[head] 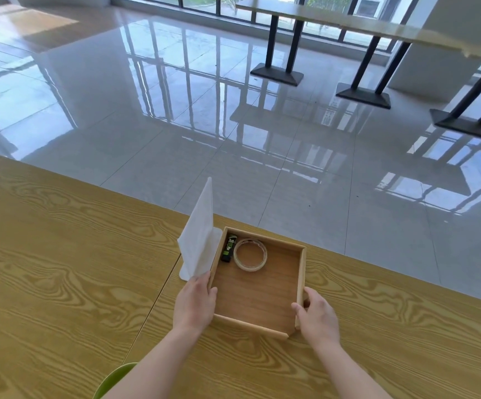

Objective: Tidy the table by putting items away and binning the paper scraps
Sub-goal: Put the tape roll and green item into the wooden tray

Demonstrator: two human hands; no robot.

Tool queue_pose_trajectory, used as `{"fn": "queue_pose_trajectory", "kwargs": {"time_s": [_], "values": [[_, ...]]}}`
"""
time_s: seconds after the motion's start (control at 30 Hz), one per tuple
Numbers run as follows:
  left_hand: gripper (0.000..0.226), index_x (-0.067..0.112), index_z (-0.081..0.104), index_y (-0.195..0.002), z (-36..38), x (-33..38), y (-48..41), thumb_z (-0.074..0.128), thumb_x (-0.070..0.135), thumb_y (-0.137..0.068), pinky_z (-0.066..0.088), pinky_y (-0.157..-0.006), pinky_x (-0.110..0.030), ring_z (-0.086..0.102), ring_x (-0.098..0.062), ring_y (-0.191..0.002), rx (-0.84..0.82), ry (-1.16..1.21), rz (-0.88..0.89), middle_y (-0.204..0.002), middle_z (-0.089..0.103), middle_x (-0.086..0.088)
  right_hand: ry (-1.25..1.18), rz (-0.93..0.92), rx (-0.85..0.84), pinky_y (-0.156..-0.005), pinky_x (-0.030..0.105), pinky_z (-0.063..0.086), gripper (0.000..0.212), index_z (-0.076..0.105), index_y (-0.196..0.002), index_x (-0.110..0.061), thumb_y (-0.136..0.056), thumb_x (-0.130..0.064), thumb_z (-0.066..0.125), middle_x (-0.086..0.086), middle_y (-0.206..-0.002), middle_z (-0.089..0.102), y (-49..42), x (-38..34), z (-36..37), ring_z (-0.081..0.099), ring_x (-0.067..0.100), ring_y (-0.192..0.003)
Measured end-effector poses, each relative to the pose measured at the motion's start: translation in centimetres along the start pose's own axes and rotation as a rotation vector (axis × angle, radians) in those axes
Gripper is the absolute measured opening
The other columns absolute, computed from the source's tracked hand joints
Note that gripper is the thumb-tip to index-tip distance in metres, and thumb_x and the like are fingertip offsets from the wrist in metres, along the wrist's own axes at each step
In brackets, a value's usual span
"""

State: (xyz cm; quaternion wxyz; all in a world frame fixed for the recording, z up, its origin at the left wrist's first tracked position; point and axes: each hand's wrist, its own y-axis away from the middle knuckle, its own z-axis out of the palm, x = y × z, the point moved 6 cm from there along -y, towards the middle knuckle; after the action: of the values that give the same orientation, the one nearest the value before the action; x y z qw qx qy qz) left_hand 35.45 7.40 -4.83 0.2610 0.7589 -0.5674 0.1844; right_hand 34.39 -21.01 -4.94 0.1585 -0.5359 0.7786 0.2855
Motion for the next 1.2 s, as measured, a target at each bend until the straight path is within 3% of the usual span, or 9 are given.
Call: {"fn": "queue_pose_trajectory", "kwargs": {"time_s": [0.17,0.53,0.8,1.2], "values": [[0.047,0.021,0.045,-0.137,-0.8,1.8,1.1,0.053,0.026,-0.092,0.048,-0.073,-0.029,0.057,-0.018,-0.098,0.013,-0.171,0.126,-0.113,0.055,0.0,-0.039,0.019,-0.024,-0.09,0.036,0.048,0.061,0.043,-0.144,-0.011,-0.093,-0.039,0.062,0.007,-0.126,0.061,0.4,0.2,-0.6,0.059,0.022,-0.112],[0.06,0.022,0.03,-0.147,-1.3,6.4,3.5,0.047,0.042,-0.093,0.043,-0.097,-0.038,0.052,-0.024,-0.115,0.0,-0.451,0.339,-0.131,0.051,-0.005,0.113,-0.154,-0.01,-0.098,0.034,0.046,0.061,0.041,-0.144,-0.015,-0.093,-0.039,0.062,0.005,-0.133,0.054,2.7,-2.0,-3.7,0.052,0.022,-0.122],[0.065,0.021,0.027,-0.149,-1.7,9.3,5.7,0.047,0.044,-0.093,0.043,-0.1,-0.04,0.045,-0.026,-0.125,-0.007,-0.511,0.398,-0.135,0.047,-0.007,0.285,-0.219,-0.129,-0.102,0.039,0.041,0.067,0.033,-0.145,-0.02,-0.091,-0.053,0.057,0.004,-0.142,0.042,4.5,-2.8,-5.2,0.039,0.026,-0.13],[0.067,0.022,0.023,-0.149,-0.8,17.2,9.8,0.046,0.047,-0.092,0.04,-0.102,-0.045,0.037,-0.027,-0.133,0.046,-0.559,0.495,-0.143,0.042,-0.009,0.344,-0.272,-0.042,-0.105,0.044,0.04,0.072,0.032,-0.146,-0.019,-0.09,-0.058,0.054,0.007,-0.144,0.042,6.5,-1.4,-12.7,0.038,0.029,-0.132]]}}
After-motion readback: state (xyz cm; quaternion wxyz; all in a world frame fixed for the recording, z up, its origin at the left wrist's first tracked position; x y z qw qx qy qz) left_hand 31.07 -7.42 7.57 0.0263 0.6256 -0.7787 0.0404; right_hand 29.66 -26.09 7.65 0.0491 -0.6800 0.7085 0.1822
